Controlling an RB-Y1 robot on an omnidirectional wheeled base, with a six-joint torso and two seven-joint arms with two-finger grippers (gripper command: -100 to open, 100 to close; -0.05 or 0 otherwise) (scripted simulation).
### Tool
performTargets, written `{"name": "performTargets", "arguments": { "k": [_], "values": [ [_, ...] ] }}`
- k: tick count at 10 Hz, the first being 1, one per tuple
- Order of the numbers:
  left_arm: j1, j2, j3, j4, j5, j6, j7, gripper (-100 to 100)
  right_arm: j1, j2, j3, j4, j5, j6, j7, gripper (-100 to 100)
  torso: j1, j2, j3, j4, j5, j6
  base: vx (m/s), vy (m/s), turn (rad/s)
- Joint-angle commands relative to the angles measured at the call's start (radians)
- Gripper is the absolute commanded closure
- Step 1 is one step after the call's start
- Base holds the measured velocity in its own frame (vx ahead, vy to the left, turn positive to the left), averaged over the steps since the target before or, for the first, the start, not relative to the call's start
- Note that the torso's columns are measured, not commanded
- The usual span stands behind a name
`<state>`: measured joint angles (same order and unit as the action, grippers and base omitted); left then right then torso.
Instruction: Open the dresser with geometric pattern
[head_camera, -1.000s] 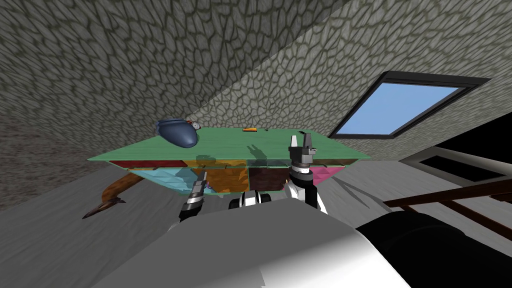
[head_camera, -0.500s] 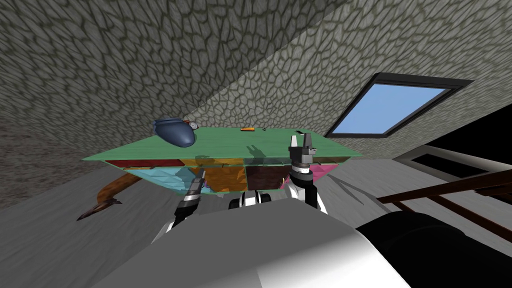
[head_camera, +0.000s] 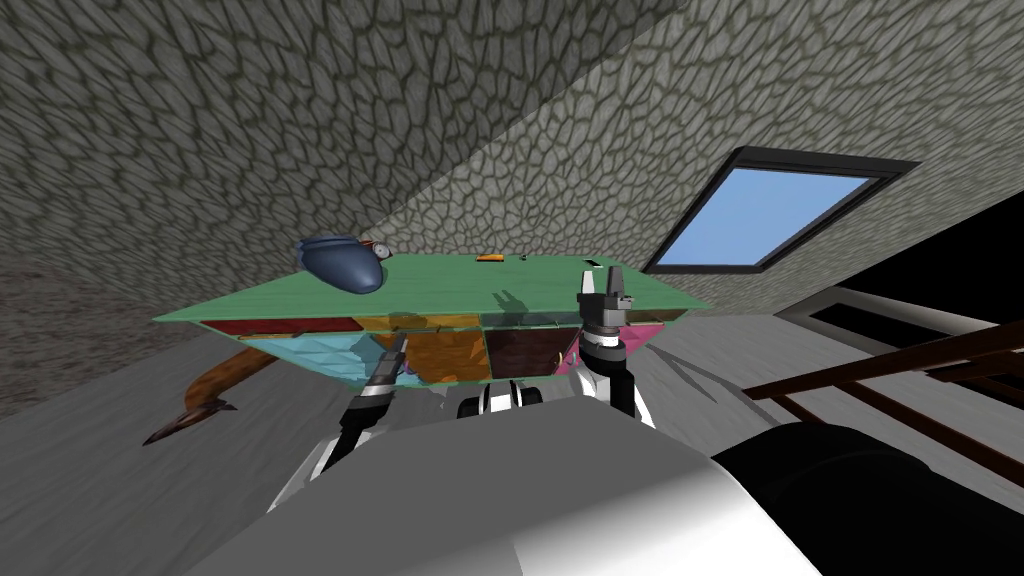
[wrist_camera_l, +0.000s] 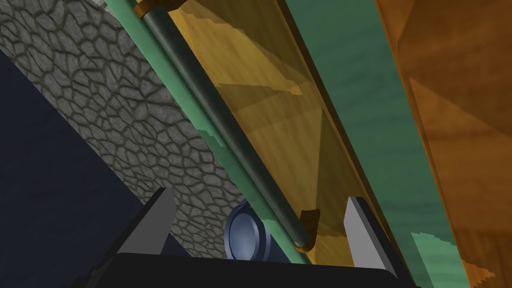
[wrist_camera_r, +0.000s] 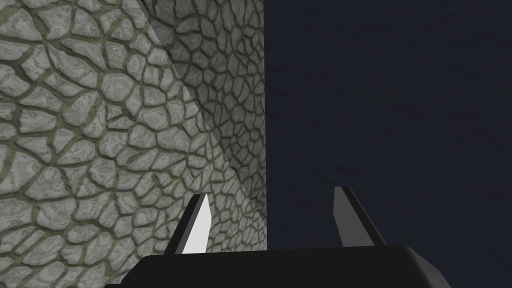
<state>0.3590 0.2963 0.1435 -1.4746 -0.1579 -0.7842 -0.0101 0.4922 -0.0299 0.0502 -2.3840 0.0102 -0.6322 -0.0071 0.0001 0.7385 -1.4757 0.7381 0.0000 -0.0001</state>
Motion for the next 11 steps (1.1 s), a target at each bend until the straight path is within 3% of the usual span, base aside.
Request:
{"name": "performTargets", "arguments": {
  "k": [1,6,7,8,9,10,11],
  "values": [
    [-0.002,0.03,0.001,-0.019,-0.006,0.05,0.019,-100,0.0,0.0,0.0,0.0,0.0,0.0,0.0,0,-0.001,0.0,0.0,0.0,0.0,0.0,-0.031,-0.054,-0.024],
    [-0.003,0.088,0.003,-0.057,-0.016,0.144,0.056,-100,0.0,0.0,0.0,0.0,0.0,0.0,0.0,0,0.0,0.0,0.0,0.0,0.0,0.0,-0.028,-0.048,-0.024],
    [0.0,0.081,0.003,-0.053,-0.015,0.129,0.051,-100,0.0,0.0,0.0,0.0,0.0,0.0,0.0,0,0.0,0.0,0.0,0.0,0.0,0.0,-0.013,-0.021,-0.005],
    [0.002,0.104,0.013,-0.081,-0.009,0.162,0.072,-100,0.0,0.0,0.0,0.0,0.0,0.0,0.0,0,0.001,-0.001,-0.001,0.0,0.0,0.0,0.06,-0.035,-0.027],
    [0.007,0.094,0.009,-0.075,-0.011,0.147,0.061,-100,0.0,0.0,0.0,0.0,0.0,0.0,0.0,0,0.0,-0.005,-0.003,-0.001,0.0,0.0,0.039,-0.02,-0.004],
    [0.008,0.096,0.01,-0.079,-0.011,0.151,0.064,100,0.0,0.0,0.0,0.0,0.0,0.0,0.0,0,0.0,-0.003,-0.002,-0.001,0.0,0.0,0.005,-0.003,0.001],
    [0.026,0.102,0.009,-0.097,-0.011,0.145,0.072,100,0.0,0.0,0.0,0.0,0.0,0.0,0.0,0,0.001,0.0,0.0,0.0,0.0,0.0,-0.095,-0.012,0.076]
  ]
}}
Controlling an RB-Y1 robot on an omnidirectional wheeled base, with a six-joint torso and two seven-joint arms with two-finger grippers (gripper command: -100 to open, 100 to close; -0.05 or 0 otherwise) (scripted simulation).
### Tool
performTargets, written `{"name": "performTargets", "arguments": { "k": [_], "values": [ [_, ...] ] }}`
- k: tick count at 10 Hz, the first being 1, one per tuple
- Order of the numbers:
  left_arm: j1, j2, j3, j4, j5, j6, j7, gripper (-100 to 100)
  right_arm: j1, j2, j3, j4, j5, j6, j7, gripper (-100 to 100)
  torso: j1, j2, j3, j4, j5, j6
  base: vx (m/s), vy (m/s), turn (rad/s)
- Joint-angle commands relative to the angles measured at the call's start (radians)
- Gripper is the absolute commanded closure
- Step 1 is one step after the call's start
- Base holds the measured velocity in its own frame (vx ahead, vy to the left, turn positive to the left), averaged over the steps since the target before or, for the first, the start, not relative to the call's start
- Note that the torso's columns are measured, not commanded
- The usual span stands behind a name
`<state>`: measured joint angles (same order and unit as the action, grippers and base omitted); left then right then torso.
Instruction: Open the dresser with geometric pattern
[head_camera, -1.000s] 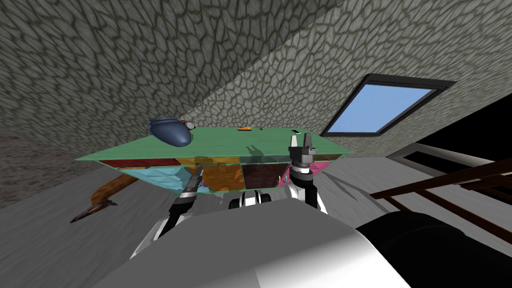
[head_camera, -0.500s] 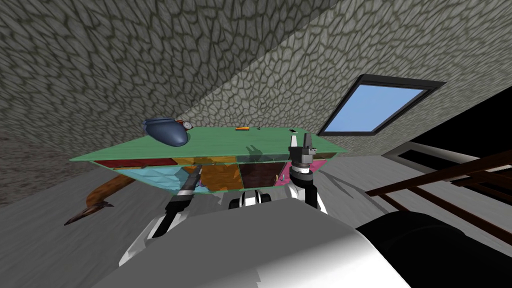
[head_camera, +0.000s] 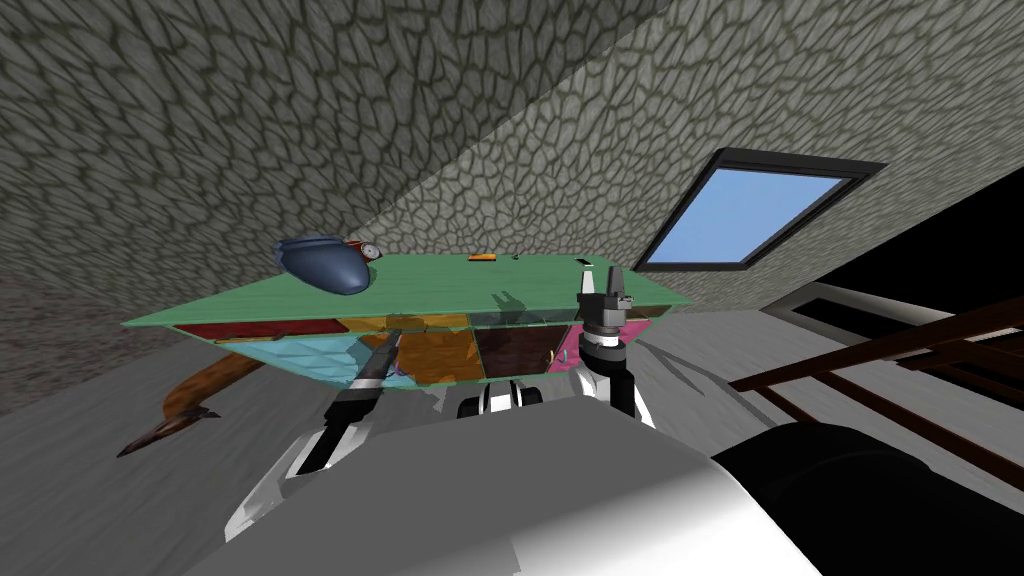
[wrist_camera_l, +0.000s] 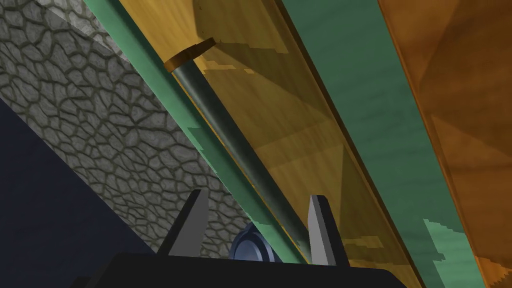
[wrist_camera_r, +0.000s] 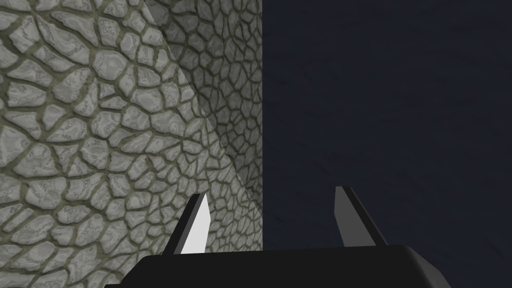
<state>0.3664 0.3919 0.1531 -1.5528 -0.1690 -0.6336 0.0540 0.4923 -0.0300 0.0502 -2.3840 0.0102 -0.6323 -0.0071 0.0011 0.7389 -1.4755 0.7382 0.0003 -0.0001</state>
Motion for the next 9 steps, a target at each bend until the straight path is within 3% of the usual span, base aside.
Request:
{"name": "performTargets", "arguments": {
  "k": [1,4,5,8,9],
  "values": [
    [0.023,0.009,-0.001,-0.023,0.001,-0.007,0.01,100,0.0,0.0,0.0,0.0,0.0,0.0,0.0,0,-0.002,0.006,0.003,0.002,-0.001,0.0,-0.177,0.012,0.052],
    [0.036,0.014,-0.002,-0.037,0.001,-0.012,0.016,100,0.0,0.0,0.0,0.0,0.0,0.0,0.0,0,-0.001,0.001,0.001,0.0,0.0,0.0,-0.155,0.01,0.037],
    [0.022,0.01,-0.004,-0.016,-0.001,-0.002,0.01,-100,0.0,0.0,0.0,0.0,0.0,0.0,0.0,0,-0.001,-0.007,-0.004,-0.002,0.0,0.0,0.085,-0.009,-0.066],
    [0.015,0.01,-0.004,-0.006,-0.001,0.003,0.008,-100,0.0,0.0,0.0,0.0,0.0,0.0,0.0,0,-0.004,-0.008,-0.005,-0.002,-0.001,0.0,0.138,-0.03,-0.038],
    [0.017,0.034,0.007,-0.035,0.006,0.034,0.03,-100,0.0,0.0,0.0,0.0,0.0,0.0,0.0,0,-0.001,0.002,0.001,0.0,-0.001,0.0,0.11,-0.016,-0.037]
  ]
}}
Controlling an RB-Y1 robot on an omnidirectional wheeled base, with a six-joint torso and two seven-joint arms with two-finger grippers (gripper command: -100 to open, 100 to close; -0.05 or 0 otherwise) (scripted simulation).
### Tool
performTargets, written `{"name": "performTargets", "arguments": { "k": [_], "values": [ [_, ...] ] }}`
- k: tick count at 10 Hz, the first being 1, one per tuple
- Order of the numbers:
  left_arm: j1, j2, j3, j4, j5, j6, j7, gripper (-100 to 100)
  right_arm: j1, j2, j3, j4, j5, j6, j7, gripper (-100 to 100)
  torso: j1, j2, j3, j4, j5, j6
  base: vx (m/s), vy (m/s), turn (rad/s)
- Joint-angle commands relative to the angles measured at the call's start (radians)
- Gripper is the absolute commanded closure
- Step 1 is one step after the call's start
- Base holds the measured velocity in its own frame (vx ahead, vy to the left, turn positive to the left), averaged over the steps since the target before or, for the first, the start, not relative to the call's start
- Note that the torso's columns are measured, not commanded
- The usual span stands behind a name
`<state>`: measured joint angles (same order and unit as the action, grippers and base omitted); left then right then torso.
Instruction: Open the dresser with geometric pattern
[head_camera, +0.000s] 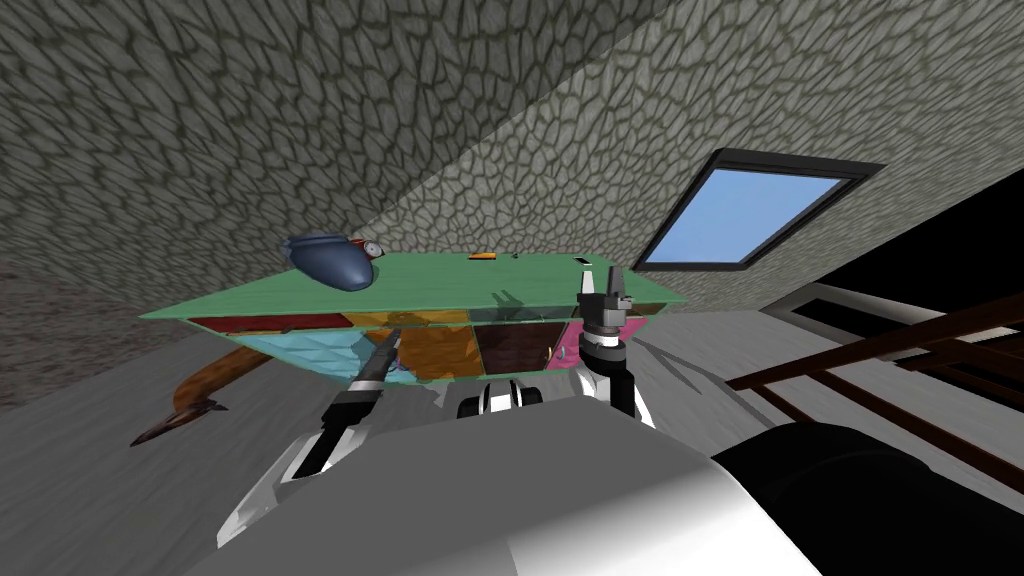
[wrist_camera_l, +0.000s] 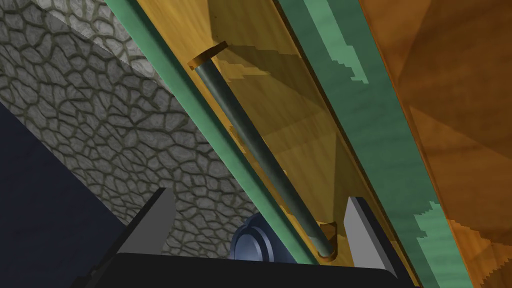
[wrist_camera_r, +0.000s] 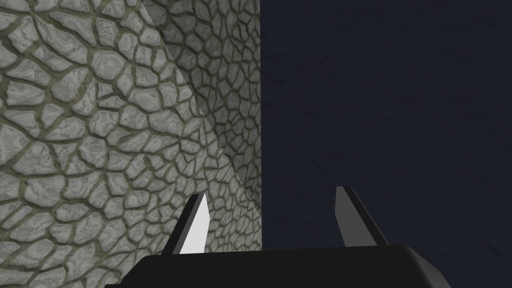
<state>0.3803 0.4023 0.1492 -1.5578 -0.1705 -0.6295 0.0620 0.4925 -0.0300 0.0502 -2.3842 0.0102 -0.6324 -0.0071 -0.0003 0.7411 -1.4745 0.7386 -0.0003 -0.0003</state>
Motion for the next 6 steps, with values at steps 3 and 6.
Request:
{"name": "performTargets", "arguments": {
  "k": [3,6],
  "values": [
    [0.021,0.022,0.006,-0.041,0.005,0.016,0.022,100,0.0,0.0,0.0,0.0,0.0,0.0,0.0,0,0.001,0.002,0.002,0.001,0.001,0.0,-0.002,0.001,0.021],
    [0.049,0.033,0.005,-0.068,0.005,0.009,0.034,100,-0.001,0.0,0.0,0.0,0.0,0.0,0.0,0,-0.001,0.002,0.002,0.001,0.0,0.0,-0.181,-0.013,0.053]
  ]
}}
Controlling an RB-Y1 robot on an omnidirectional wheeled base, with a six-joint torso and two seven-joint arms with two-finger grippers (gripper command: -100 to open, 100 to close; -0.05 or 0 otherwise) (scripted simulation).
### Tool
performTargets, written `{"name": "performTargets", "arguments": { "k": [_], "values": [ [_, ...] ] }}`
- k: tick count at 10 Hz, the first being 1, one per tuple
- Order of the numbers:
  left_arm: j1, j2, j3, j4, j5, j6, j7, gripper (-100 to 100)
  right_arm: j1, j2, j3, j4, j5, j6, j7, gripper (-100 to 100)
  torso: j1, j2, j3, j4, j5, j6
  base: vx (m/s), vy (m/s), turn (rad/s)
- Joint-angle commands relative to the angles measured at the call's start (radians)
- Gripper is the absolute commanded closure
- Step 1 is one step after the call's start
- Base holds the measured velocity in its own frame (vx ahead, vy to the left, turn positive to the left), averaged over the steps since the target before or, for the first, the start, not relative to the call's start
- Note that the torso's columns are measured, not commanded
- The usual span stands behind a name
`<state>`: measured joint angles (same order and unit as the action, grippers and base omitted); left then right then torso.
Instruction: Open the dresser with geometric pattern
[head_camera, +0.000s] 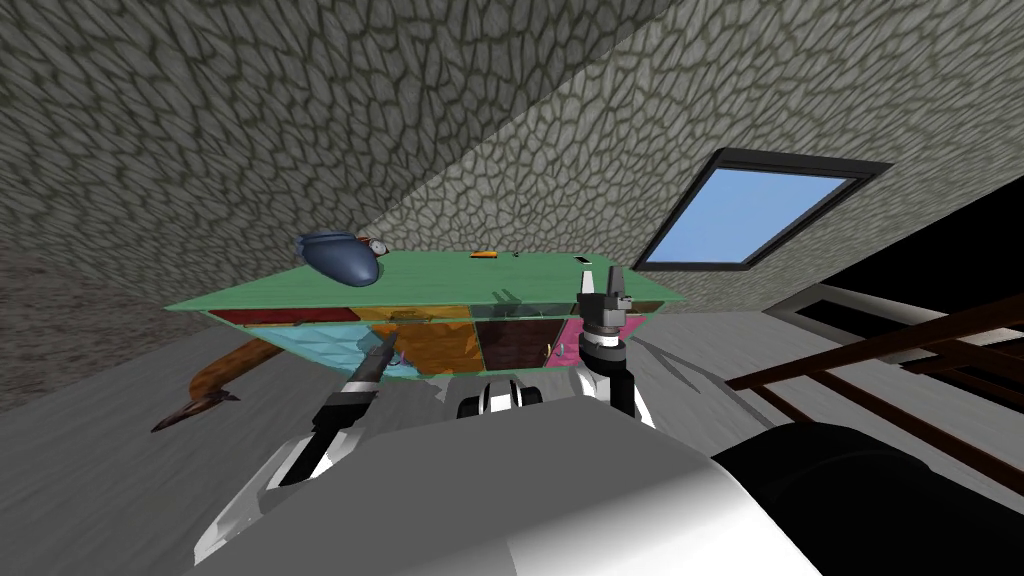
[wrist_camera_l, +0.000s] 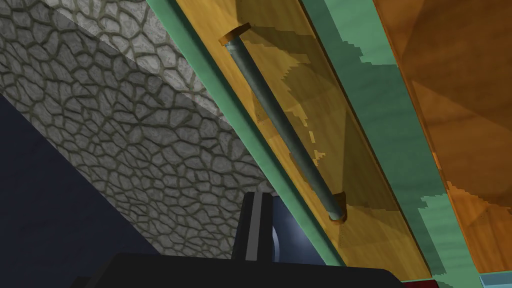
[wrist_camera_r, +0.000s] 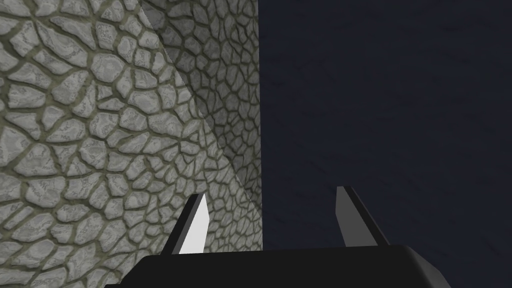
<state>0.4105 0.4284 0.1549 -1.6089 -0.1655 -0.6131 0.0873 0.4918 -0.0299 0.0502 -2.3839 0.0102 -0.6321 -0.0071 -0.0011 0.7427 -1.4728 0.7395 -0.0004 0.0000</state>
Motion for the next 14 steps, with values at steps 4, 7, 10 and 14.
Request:
{"name": "performTargets", "arguments": {
  "k": [4,7,10,14],
  "values": [
    [-0.019,-0.012,-0.003,0.035,-0.003,0.011,-0.013,-100,0.001,0.0,0.0,0.0,0.0,0.0,0.0,0,-0.001,-0.017,-0.011,-0.005,0.0,0.0,0.073,-0.045,-0.031],
    [-0.02,0.009,0.007,0.013,0.003,0.041,0.004,-100,0.001,0.0,0.0,0.0,0.0,0.0,0.0,0,0.003,0.001,0.0,0.0,0.001,0.0,0.114,-0.057,-0.027],
    [-0.004,0.009,0.002,0.002,0.001,0.03,0.005,100,0.0,0.0,0.0,0.0,0.0,0.0,0.0,0,0.003,-0.001,-0.001,0.0,0.001,0.0,-0.013,-0.01,0.021],
    [0.014,0.016,0.001,-0.017,0.001,0.027,0.012,100,0.0,0.0,0.0,0.0,0.0,0.0,0.0,0,0.001,-0.003,-0.002,-0.001,0.0,0.0,-0.148,0.013,0.038]
  ]
}}
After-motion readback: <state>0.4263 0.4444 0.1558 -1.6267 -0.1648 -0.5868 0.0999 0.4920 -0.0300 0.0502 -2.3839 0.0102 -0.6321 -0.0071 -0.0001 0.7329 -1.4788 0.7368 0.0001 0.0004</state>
